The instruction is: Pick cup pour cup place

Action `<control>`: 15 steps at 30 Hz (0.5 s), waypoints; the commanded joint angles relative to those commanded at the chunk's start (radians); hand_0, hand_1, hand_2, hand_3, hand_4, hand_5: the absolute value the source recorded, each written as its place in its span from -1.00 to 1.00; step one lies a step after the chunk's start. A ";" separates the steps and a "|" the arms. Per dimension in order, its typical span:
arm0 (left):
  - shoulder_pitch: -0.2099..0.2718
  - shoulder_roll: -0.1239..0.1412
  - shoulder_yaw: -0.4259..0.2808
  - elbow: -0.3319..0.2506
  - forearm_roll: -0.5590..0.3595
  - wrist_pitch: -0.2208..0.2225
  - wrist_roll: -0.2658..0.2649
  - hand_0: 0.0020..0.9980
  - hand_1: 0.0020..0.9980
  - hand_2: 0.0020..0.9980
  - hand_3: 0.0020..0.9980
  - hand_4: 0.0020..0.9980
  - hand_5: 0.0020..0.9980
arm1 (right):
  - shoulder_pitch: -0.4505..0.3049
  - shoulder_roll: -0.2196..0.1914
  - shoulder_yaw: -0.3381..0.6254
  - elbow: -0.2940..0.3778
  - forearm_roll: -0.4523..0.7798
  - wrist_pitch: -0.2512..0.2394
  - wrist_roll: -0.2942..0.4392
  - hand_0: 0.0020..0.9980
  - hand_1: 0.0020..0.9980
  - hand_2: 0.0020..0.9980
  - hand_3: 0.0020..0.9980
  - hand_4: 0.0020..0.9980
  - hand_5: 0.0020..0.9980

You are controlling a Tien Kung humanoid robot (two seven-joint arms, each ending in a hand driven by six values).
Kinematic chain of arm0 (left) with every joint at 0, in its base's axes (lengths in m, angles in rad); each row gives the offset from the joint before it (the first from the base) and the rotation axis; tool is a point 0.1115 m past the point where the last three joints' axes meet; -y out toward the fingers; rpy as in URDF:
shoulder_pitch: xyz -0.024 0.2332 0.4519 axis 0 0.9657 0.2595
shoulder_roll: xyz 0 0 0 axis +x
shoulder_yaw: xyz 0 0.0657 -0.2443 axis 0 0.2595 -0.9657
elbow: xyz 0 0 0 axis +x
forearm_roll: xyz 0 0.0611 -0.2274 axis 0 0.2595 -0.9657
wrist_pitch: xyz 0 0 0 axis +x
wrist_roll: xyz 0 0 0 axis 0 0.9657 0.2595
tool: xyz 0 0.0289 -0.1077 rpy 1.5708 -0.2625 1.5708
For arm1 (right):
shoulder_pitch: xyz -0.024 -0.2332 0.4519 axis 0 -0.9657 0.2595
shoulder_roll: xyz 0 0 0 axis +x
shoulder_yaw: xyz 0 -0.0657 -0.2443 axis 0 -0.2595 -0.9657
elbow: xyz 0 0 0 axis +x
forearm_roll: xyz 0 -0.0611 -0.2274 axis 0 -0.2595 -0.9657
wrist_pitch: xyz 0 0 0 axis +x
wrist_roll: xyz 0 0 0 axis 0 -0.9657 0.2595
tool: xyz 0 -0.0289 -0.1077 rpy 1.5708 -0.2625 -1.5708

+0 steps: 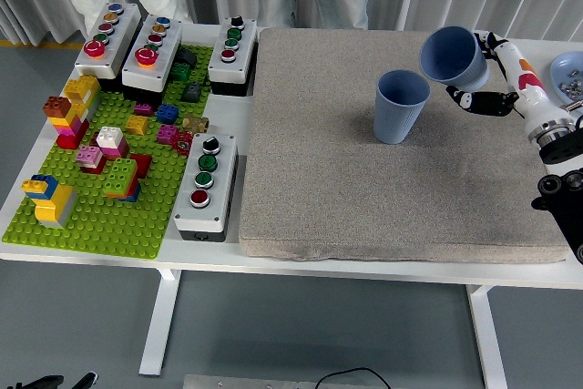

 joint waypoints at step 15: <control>0.005 0.006 0.017 0.000 -0.013 0.000 -0.002 0.54 0.62 0.67 0.33 0.06 0.81 | 0.047 0.004 -0.043 -0.035 -0.046 -0.016 0.014 0.66 0.47 0.35 0.43 0.44 -0.82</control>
